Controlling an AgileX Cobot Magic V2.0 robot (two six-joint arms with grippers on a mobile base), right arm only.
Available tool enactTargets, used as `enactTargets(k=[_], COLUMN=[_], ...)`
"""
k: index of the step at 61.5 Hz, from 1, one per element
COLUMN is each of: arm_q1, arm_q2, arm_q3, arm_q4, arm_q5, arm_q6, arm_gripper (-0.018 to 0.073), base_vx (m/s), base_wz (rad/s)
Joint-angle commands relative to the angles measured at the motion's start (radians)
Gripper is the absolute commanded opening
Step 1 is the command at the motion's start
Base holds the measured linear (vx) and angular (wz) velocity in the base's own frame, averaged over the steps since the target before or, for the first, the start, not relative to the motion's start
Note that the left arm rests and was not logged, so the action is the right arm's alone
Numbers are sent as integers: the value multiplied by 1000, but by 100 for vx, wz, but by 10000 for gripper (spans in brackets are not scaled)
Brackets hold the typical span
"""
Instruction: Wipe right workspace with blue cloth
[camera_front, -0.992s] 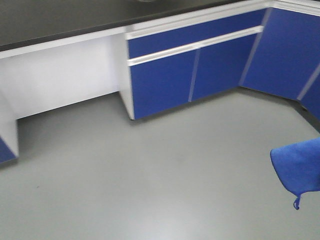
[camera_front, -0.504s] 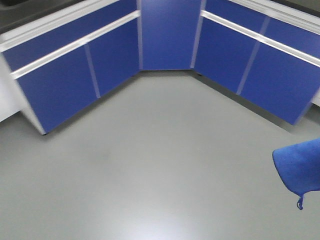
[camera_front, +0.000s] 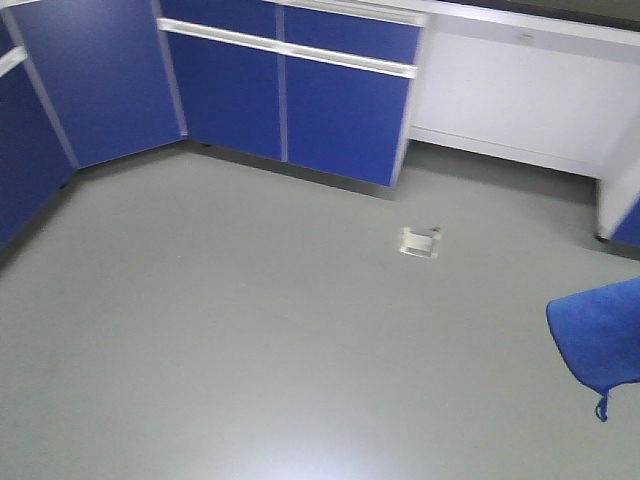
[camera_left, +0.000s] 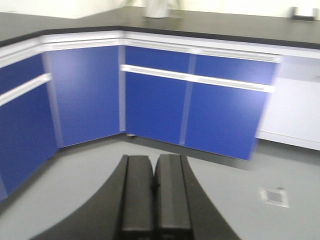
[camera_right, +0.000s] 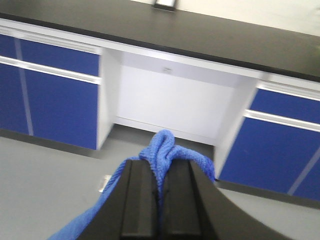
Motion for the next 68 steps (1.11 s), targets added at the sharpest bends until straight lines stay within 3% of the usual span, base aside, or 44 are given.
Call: enactTargets(k=[1, 29, 68], arm_q1=[-2, -2, -2], arm_q2=[6, 6, 6], arm_q3=[-32, -32, -32], arm_q4=[-13, -13, -13], arm_q5=[-76, -76, -73], arm_q6=[-9, -9, -9], arm_gripper=[0, 0, 0], base_vx=[-4, 5, 24], base_wz=[-69, -50, -30])
